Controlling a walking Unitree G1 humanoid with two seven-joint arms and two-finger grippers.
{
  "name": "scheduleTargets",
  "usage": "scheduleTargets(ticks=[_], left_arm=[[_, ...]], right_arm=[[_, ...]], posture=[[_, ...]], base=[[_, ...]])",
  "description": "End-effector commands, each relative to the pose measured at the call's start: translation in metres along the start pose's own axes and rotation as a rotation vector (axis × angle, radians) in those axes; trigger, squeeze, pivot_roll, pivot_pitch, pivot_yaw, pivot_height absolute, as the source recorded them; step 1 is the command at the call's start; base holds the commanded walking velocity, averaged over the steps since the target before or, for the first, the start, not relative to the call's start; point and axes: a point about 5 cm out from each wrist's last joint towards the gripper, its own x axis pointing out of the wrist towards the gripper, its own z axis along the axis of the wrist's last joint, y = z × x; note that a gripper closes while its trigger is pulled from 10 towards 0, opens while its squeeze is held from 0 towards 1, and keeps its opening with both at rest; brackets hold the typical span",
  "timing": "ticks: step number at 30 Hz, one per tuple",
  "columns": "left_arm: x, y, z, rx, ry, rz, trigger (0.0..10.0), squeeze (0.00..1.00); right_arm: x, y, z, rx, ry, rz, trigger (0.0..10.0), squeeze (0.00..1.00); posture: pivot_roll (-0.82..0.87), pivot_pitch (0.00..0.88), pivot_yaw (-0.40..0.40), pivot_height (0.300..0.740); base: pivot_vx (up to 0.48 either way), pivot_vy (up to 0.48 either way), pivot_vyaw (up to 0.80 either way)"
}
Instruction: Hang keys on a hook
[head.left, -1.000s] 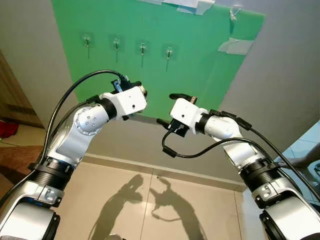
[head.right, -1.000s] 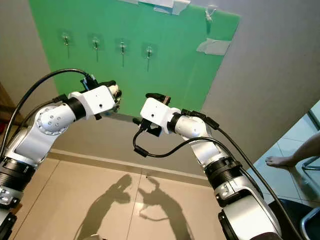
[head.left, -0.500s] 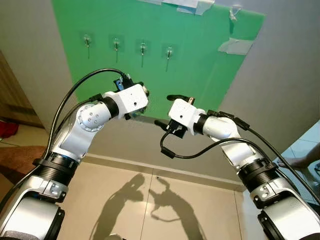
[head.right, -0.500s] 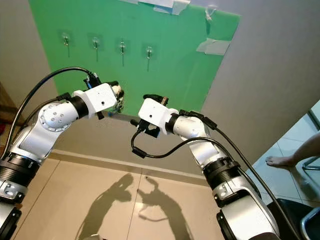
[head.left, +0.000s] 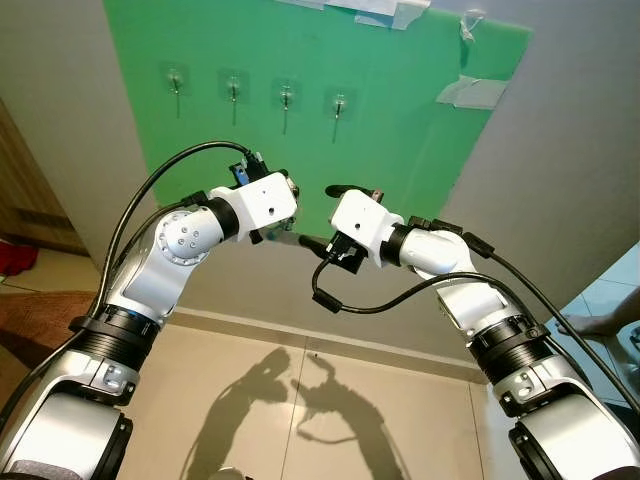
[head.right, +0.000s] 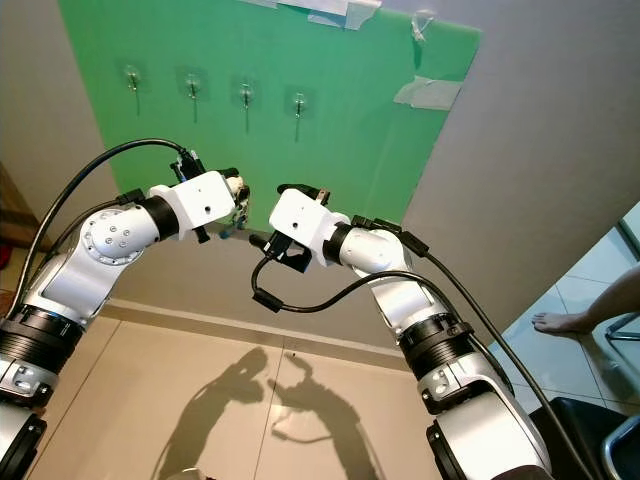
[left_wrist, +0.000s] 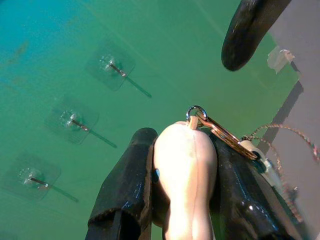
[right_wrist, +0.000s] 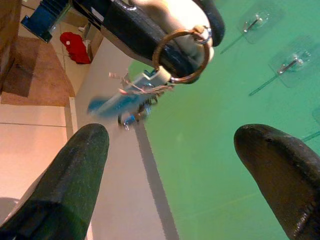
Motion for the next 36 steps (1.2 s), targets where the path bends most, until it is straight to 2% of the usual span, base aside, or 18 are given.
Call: scheduleTargets(ticks=[1, 6, 12, 36], left_arm=[[0.004, 0.006, 0.009, 0.014, -0.034, 0.0, 0.0, 0.0], [0.004, 0.006, 0.009, 0.012, -0.034, -0.001, 0.0, 0.0], [0.004, 0.007, 0.009, 0.009, -0.037, 0.003, 0.0, 0.0], [0.004, 0.014, 0.016, 0.002, -0.071, 0.035, 0.0, 0.0]], right_arm=[[0.0, -0.009, 0.011, -0.005, -0.034, -0.014, 10.0, 0.0], [0.001, -0.008, 0.015, 0.023, -0.052, -0.007, 10.0, 0.0], [0.002, -0.006, 0.018, 0.128, -0.079, 0.006, 10.0, 0.0], [0.004, 0.004, 0.007, 0.262, -0.038, 0.04, 10.0, 0.0]], posture=[[0.02, 0.047, -0.052, 0.74], [0.02, 0.05, -0.051, 0.74], [0.02, 0.053, -0.049, 0.74], [0.03, 0.058, -0.047, 0.74]], base=[[0.0, 0.0, 0.0], [0.0, 0.0, 0.0], [0.0, 0.0, 0.0], [0.0, 0.0, 0.0]])
